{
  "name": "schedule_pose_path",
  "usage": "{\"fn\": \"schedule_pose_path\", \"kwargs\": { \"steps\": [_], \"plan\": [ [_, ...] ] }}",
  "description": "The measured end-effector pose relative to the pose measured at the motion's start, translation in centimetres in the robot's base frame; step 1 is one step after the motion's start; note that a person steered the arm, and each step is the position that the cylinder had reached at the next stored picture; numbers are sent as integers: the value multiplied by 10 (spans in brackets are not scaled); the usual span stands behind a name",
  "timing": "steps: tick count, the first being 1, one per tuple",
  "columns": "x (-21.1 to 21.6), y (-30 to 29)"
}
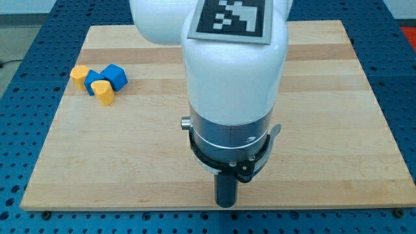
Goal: Place the green star and red star diagonal to each other
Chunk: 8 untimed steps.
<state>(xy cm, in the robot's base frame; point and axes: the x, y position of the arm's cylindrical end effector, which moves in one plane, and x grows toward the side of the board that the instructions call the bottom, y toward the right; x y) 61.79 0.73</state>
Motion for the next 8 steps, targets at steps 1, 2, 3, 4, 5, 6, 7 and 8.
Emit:
{"fn": "schedule_pose_path", "kwargs": {
  "steps": [1,2,3,4,5,6,7,8],
  "plan": [
    [0,2],
    [-9,3],
    [-10,3],
    [-12,3],
    [-71,13],
    [-139,65],
    [-185,126],
    [-185,127]
  ]
}}
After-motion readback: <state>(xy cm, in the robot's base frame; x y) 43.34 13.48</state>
